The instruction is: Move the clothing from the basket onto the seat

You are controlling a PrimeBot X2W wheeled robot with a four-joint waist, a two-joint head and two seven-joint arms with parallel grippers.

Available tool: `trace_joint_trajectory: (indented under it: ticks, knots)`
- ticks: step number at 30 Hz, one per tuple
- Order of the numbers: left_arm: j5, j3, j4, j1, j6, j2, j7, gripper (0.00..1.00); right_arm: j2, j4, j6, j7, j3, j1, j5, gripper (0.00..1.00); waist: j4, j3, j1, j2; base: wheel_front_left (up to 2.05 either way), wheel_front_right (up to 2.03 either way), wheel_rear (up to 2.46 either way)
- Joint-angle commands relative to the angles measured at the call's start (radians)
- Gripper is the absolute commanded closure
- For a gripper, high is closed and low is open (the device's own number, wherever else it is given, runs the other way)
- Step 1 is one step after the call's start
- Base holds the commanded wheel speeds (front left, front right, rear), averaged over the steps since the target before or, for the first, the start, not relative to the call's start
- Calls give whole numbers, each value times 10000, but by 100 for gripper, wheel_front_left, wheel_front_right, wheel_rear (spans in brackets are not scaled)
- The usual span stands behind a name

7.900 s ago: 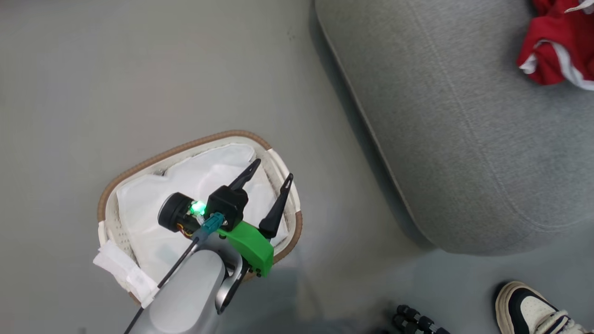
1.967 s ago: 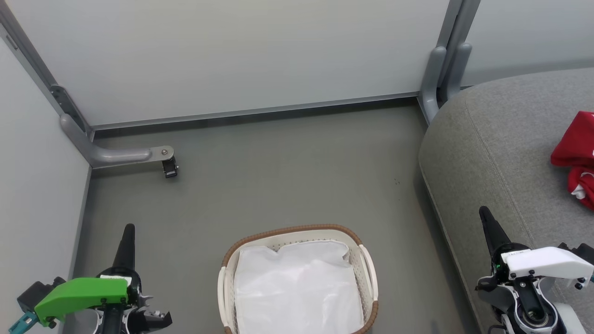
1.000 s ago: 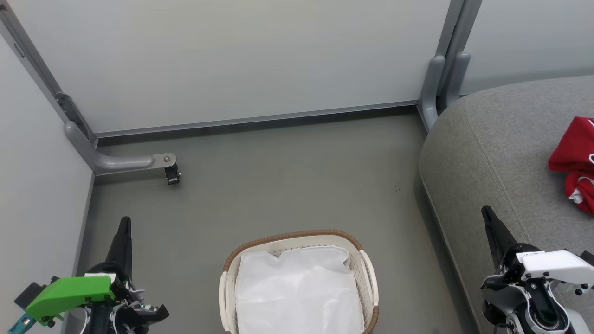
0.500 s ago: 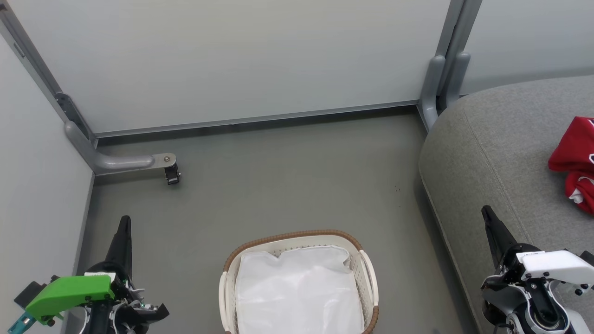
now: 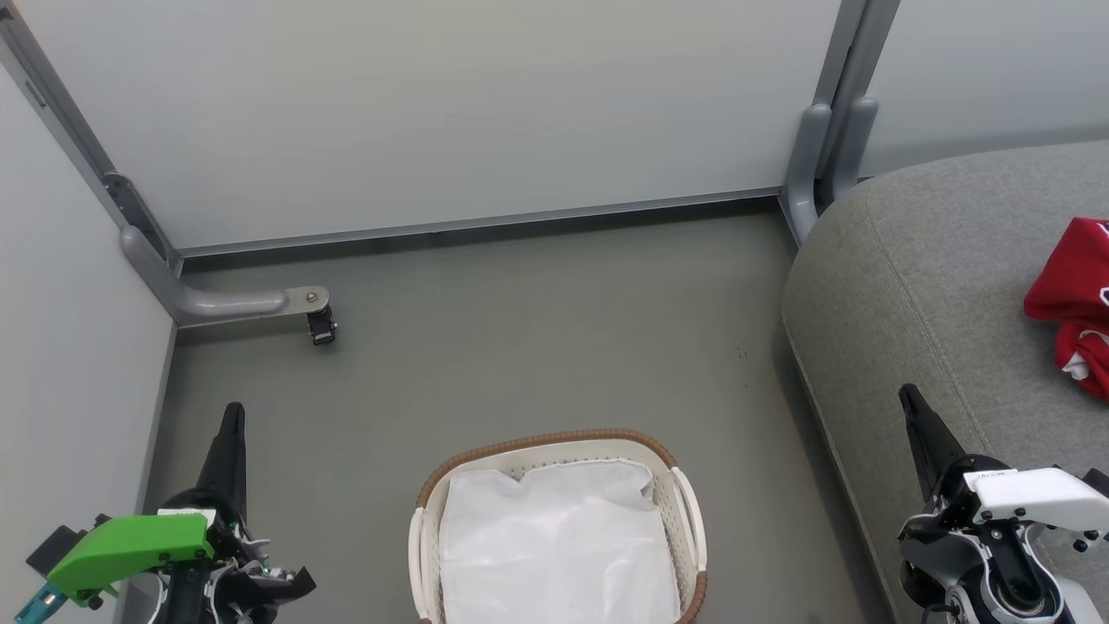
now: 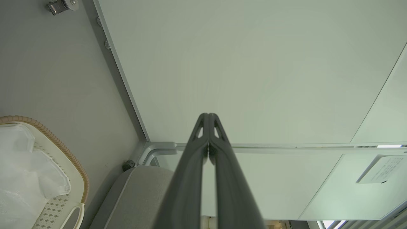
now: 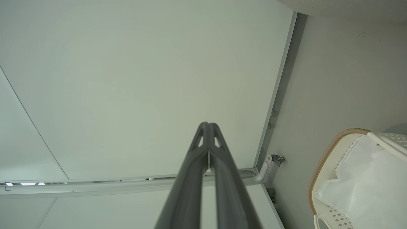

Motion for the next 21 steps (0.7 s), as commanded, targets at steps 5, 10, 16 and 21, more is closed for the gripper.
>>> trace_joint_trajectory:
  ticks: [5, 10, 16, 21]
  knots:
    - [-31, 23, -17, -112, -67, 58, 44, 100, -61, -38, -3, 31, -17, 110, 37, 100, 0, 0, 0, 0, 0, 0, 0]
    - [-30, 22, -17, -112, -67, 58, 44, 100, -61, -38, -3, 31, -16, 110, 37, 100, 0, 0, 0, 0, 0, 0, 0]
    - [-30, 22, -18, -112, -67, 58, 43, 100, -61, -38, -3, 31, -16, 111, 37, 100, 0, 0, 0, 0, 0, 0, 0]
    - [-30, 22, -18, -112, -67, 58, 43, 100, -61, -38, -3, 30, -16, 111, 38, 100, 0, 0, 0, 0, 0, 0, 0]
